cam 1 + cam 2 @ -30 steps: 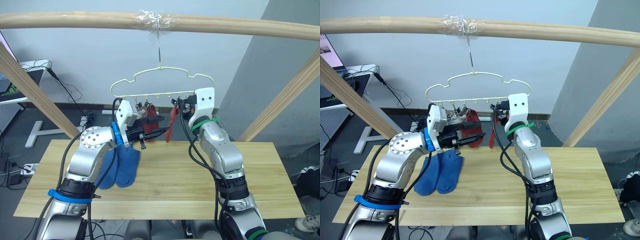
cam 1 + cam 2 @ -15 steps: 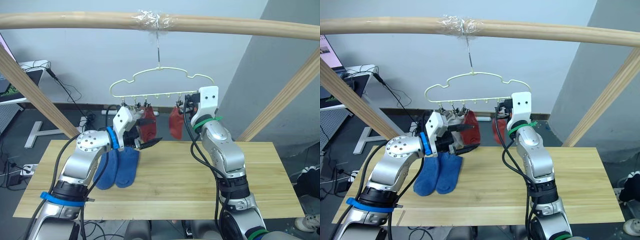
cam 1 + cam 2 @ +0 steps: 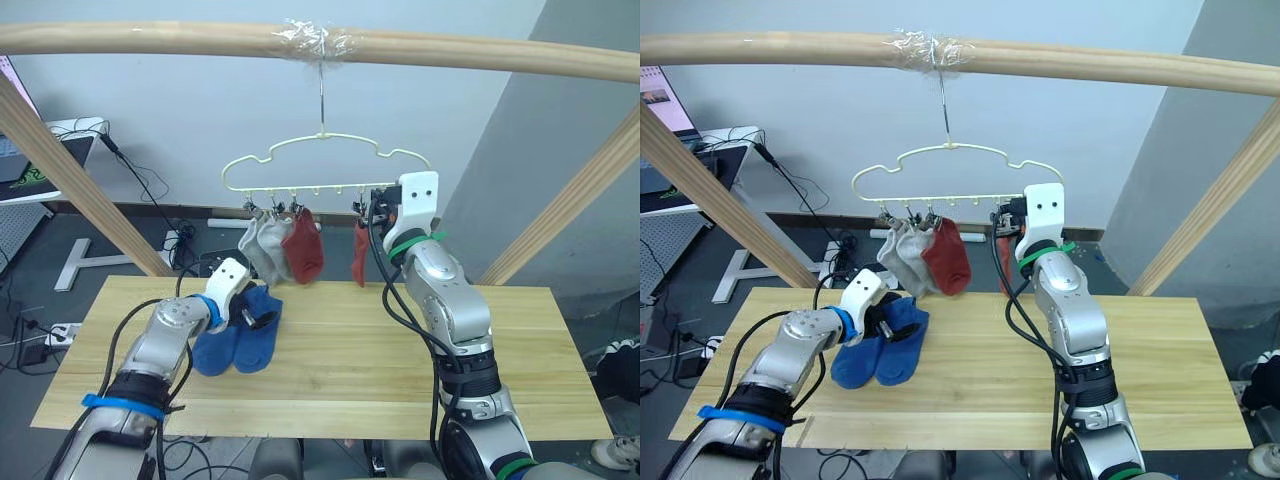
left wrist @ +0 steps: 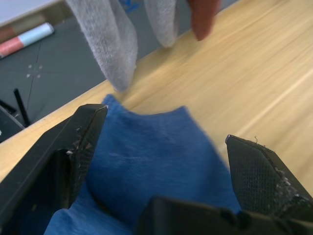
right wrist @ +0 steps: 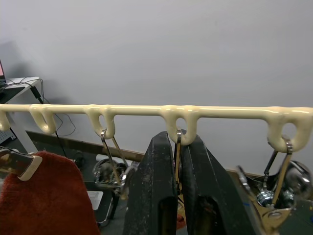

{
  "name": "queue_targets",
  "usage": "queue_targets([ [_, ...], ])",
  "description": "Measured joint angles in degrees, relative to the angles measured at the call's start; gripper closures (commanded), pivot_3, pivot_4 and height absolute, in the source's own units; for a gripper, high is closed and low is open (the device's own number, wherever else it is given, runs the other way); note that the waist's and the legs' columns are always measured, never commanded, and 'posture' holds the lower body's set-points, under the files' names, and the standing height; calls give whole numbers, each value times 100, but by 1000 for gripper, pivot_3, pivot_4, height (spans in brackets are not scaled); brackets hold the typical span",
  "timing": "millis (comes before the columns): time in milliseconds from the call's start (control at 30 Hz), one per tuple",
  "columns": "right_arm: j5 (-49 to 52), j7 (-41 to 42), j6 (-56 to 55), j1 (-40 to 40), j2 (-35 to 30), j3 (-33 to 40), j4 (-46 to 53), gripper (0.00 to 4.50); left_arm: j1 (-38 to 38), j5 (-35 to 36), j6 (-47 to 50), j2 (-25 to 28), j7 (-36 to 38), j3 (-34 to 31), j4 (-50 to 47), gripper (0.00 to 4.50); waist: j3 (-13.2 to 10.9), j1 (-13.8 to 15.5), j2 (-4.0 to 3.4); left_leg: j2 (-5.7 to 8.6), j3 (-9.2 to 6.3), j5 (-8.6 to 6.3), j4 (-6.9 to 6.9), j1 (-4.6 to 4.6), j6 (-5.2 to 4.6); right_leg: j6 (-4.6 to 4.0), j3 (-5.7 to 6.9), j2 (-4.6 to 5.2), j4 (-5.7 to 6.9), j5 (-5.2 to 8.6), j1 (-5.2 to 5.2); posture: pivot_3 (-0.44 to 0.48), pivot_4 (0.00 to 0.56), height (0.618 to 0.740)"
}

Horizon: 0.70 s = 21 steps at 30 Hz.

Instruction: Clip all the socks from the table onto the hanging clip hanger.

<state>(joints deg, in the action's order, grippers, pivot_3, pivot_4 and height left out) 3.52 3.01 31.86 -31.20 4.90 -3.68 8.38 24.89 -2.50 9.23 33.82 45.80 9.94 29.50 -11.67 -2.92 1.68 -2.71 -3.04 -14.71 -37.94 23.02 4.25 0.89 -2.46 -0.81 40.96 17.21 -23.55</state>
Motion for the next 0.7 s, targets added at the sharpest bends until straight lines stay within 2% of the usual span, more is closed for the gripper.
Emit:
queue_targets([
  [167, 0, 43, 0, -7, 9, -20, 0, 4500, 480, -166, 51, -223, 168, 196, 920, 12, 0, -31, 0, -1, 0, 0, 1, 2, 0, 0, 0, -2, -1, 0, -2, -41, 171, 705],
  [300, 0, 41, 0, -12, 14, -22, 0, 4500, 691, -257, 91, -252, 295, 220, 1292, 1184, 0, -40, 1, -2, 0, 0, 0, 0, 0, 0, 0, -2, 2, 0, -1, -47, 172, 705],
  [500, -2, 38, 6, -11, 12, -20, 0, 4500, 697, -358, 123, -236, 382, 218, 1284, 2895, 1, -40, 1, -2, 0, 0, 0, -2, 0, 0, -1, -1, 4, 0, 0, -47, 172, 705],
  [533, -2, 38, 7, -11, 13, -22, 0, 4500, 645, -356, 142, -218, 421, 208, 1190, 3044, 1, -42, 1, -2, 0, 0, 0, -3, 0, 0, -1, -1, 4, 0, 0, -46, 172, 705],
  [567, -2, 37, 7, -11, 12, -19, 0, 4500, 542, -340, 158, -205, 517, 204, 1041, 3507, 0, -44, 1, -2, 1, 0, 0, -3, 0, 0, -2, -1, 4, 0, 0, -46, 172, 705],
  [700, -2, 36, 7, -12, 15, -21, 0, 4500, 245, -167, 276, -212, 845, 172, 559, 4482, 0, -41, 0, -2, 1, 0, 0, -1, 0, 0, -2, 0, 3, 0, 0, -46, 172, 705],
])
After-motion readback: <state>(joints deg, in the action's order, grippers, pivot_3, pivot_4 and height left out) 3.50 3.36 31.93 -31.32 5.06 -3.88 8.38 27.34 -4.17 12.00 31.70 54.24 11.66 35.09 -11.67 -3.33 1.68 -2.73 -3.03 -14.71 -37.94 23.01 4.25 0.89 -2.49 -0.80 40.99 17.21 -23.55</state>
